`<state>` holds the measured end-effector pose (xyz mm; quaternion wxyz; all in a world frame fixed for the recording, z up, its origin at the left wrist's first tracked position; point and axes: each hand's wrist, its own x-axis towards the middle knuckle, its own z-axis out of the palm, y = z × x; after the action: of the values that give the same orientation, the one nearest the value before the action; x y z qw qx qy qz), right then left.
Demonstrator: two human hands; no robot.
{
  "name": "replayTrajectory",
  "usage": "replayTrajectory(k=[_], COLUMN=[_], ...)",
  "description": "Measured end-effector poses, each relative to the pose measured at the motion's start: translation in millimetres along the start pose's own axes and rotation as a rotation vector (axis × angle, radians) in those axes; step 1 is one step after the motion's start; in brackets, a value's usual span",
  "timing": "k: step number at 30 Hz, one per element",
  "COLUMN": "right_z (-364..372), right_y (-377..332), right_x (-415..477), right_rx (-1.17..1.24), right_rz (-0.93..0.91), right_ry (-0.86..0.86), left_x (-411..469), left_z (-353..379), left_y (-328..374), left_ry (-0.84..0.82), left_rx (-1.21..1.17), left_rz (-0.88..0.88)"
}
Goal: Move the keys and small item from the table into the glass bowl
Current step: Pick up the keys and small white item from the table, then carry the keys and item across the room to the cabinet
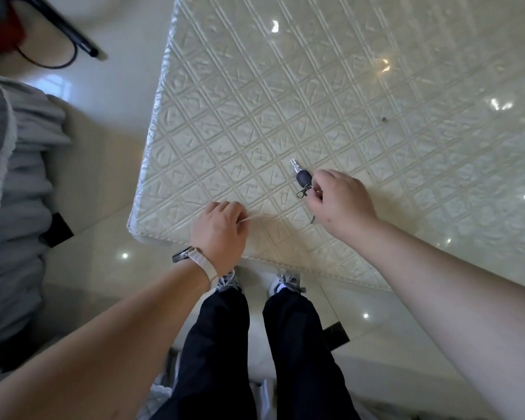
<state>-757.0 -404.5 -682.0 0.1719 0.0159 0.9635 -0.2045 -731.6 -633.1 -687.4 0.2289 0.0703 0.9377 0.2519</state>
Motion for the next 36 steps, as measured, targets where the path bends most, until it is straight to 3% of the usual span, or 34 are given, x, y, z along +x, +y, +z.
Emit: replayTrajectory(k=[7,12,25,32,36], right_z=[-58.5,-123.5,-303.9,-355.5,-389.7], right_y=[-25.9,-62.0,-154.1,-156.6,-146.9], right_x=[-41.6,-81.7,-208.0,-279.9,-341.1], right_rx=[0.215,0.315,0.755,0.93,0.898], right_rz=[0.105,0.134,0.356,0.491,0.396], right_ry=[-0.009,0.086,0.738,1.09,1.23], left_x=[-11.7,-30.3,-96.8,-132.6,-163.8], left_z=[-48.7,-107.2,-273.2,-306.8,-301.9], left_y=[38.8,85.1,230.1,318.1,365.5], left_ry=[-0.048,0.003,-0.047,-0.236,-0.323], left_rx=[-0.221,-0.359,-0.705,-0.774,-0.781], left_rz=[-0.16,-0.087,0.169,0.346,0.446])
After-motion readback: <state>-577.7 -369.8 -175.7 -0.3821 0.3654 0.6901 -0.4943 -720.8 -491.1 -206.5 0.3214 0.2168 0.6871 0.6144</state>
